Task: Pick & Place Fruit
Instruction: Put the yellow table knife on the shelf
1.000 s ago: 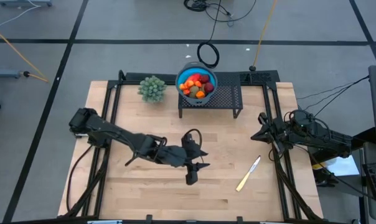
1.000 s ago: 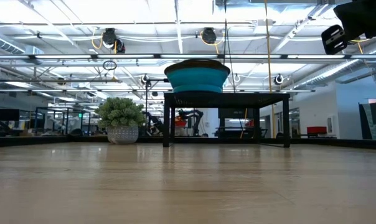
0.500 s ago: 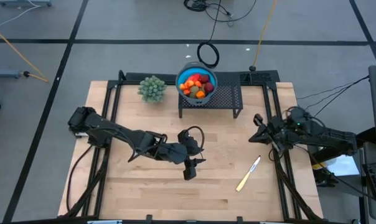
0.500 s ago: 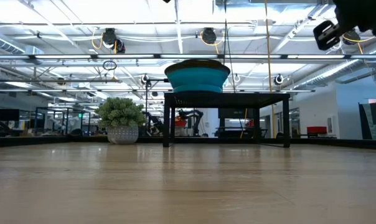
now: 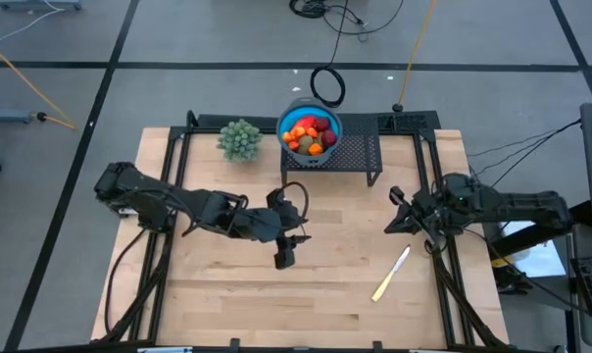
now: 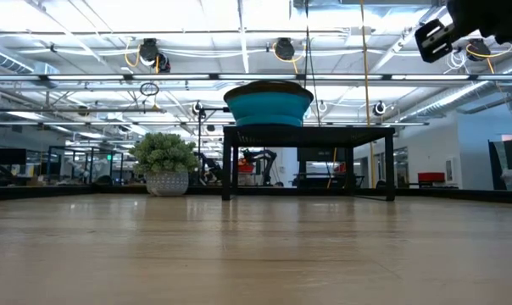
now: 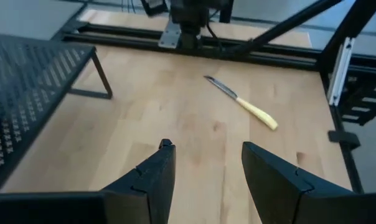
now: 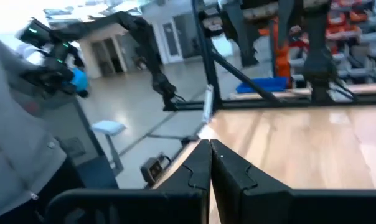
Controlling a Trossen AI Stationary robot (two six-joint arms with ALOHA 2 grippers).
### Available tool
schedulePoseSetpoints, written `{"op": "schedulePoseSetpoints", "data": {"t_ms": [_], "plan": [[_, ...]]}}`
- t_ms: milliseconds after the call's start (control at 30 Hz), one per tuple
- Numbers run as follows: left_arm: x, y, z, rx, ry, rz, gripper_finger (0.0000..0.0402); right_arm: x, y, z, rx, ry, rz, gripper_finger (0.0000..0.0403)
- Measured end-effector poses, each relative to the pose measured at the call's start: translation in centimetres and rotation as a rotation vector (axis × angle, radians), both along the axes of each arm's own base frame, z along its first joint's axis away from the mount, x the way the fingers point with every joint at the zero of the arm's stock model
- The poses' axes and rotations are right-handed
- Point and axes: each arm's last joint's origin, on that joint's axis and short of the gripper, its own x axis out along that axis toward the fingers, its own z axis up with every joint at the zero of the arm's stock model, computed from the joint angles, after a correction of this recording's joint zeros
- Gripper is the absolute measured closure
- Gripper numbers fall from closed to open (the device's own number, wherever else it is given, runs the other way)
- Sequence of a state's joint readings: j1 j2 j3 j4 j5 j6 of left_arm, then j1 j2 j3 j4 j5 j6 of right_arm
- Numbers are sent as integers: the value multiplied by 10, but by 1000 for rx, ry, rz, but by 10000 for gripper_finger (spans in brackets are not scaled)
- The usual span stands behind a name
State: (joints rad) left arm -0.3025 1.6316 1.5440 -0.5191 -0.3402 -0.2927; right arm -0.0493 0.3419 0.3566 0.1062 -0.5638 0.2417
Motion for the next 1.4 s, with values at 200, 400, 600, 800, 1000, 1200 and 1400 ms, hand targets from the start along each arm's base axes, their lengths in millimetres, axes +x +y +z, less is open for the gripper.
{"op": "schedulePoseSetpoints", "data": {"t_ms": [200, 400, 600, 800, 1000, 1200, 1400], "plan": [[2, 10, -3, -7, 43, -34, 218, 10, 8, 3, -27, 39, -65, 403], [5, 25, -3, 19, 49, -23, 218, 21, 17, 20, -88, 91, -125, 403], [8, 35, -8, 30, 49, -52, 218, 29, 25, 36, -120, 163, -177, 403], [-7, 46, -22, -44, -29, -63, 218, 32, 35, 44, -178, 255, -214, 403], [-54, 53, -30, -78, -141, -58, 218, 35, 47, 48, -167, 297, -236, 403], [-98, 62, -40, -98, -224, -8, 218, 41, 57, 53, -152, 379, -290, 403], [-139, 70, -56, -88, -253, 21, 218, 52, 69, 64, -137, 471, -324, 403]]}}
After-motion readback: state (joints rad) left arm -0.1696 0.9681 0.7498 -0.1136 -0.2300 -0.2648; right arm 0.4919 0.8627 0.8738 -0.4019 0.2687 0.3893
